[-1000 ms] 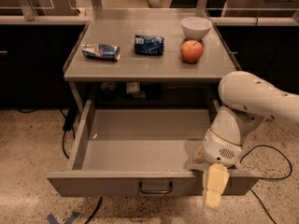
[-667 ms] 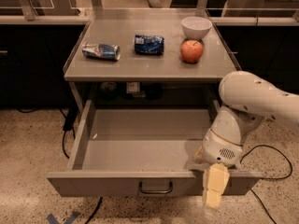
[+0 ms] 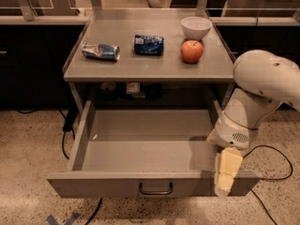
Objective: Open top drawer
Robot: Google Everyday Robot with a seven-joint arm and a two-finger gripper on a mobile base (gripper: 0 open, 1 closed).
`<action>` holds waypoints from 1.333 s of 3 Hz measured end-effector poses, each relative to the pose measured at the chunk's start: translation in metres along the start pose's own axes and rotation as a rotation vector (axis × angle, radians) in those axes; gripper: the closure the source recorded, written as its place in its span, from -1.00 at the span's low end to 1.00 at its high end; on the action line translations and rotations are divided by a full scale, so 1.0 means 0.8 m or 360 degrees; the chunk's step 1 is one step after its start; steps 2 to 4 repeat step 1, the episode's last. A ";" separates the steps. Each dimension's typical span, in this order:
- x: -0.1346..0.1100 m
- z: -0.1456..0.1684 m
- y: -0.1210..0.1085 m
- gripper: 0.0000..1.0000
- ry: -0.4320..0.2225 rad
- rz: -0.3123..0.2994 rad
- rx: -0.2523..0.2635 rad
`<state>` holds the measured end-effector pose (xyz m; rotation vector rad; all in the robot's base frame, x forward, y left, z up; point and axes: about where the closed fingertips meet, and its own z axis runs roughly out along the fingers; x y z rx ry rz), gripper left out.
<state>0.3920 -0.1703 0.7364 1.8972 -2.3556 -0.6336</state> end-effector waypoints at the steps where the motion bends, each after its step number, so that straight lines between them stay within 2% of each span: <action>1: 0.004 -0.004 -0.003 -1.00 0.0022 0.0002 0.0029; 4: 0.004 -0.004 -0.003 -1.00 0.0022 0.0002 0.0029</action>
Offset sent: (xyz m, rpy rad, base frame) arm 0.0000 0.0000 0.0000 0.0000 0.0000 0.0000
